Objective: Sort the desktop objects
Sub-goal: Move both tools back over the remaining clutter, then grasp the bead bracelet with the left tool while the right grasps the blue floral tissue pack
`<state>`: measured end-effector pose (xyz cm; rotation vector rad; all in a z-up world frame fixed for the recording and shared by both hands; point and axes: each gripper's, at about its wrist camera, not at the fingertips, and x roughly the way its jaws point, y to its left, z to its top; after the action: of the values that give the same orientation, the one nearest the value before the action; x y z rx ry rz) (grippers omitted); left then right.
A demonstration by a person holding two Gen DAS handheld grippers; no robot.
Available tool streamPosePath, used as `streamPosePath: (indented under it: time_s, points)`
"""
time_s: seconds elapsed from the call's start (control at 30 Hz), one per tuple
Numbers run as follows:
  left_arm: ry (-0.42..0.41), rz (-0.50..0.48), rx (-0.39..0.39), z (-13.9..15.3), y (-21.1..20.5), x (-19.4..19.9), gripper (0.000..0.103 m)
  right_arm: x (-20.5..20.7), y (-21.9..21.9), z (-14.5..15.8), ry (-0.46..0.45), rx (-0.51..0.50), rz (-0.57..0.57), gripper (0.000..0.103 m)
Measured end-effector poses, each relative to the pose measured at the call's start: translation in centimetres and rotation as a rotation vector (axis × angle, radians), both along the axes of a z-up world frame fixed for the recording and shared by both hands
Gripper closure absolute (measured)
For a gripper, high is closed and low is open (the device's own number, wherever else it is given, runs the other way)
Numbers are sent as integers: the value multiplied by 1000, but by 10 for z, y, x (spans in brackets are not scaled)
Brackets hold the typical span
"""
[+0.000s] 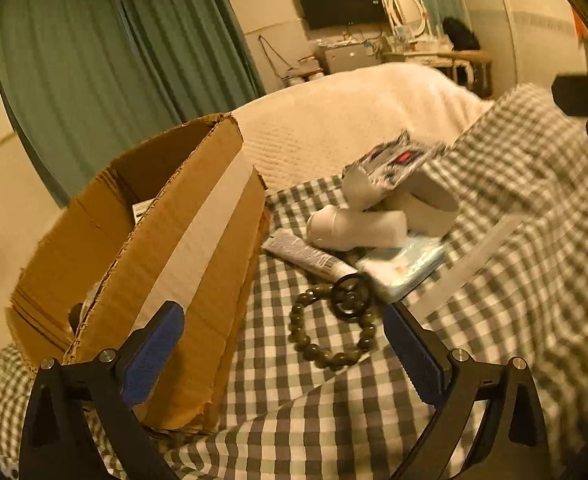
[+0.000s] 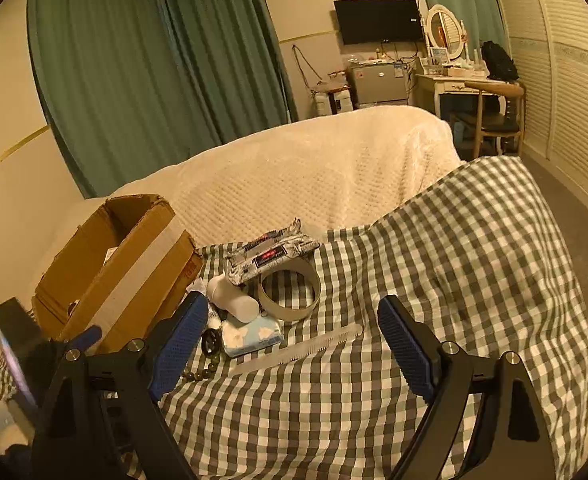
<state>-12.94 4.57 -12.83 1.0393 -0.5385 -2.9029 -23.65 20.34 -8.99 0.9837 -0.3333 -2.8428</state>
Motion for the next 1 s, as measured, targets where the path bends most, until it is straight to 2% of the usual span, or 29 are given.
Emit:
streamPosePath:
  time_s: [0.03,0.1,0.13,0.2,0.27,0.33,0.37,0.47,0.5,0.57,0.6,0.63,0.7,0.73,0.9,0.97,1.0]
  points:
    - [-3,-12,9,0,1,2,2,-1,0,-3,-5,-2,4,16]
    - [-54,-102,115,3,6,8,2,-2,1,-8,-15,-1,11,16]
    - [-50,-107,129,5,9,10,2,-3,2,-10,-19,0,13,16]
    - [-33,-141,119,4,21,15,2,-5,3,-12,-25,-2,12,16]
    - [-55,-165,82,-5,29,7,2,-5,5,-12,-27,-8,9,16]
    - [-74,-135,56,-18,26,-8,2,-4,7,-12,-26,-20,8,16]
    - [-103,-106,77,-25,17,-21,2,-4,7,-12,-27,-26,10,16]
    - [-233,-63,239,-43,-18,-53,5,-5,4,-14,-33,-18,11,16]
    - [-247,-77,263,-46,-23,-57,10,-5,2,-15,-37,-13,14,16]
    - [-262,-102,257,-50,-33,-63,21,-7,-1,-18,-50,-4,20,16]
    - [-272,-92,279,-51,-42,-67,32,-8,-3,-18,-55,-1,23,16]
    - [-299,-73,358,-53,-58,-73,37,-8,-3,-18,-58,5,23,16]
    - [-366,-30,535,-60,-83,-80,36,-8,-4,-19,-58,15,15,16]
    - [-389,-24,562,-64,-88,-81,35,-8,-3,-20,-61,14,13,16]
    - [-377,-44,470,-69,-73,-76,33,-17,-11,-32,-100,17,28,16]
    - [-382,-39,476,-74,-73,-78,34,-21,-18,-36,-106,34,41,16]
    - [-384,-39,472,-75,-73,-77,38,-25,-22,-39,-111,45,49,16]
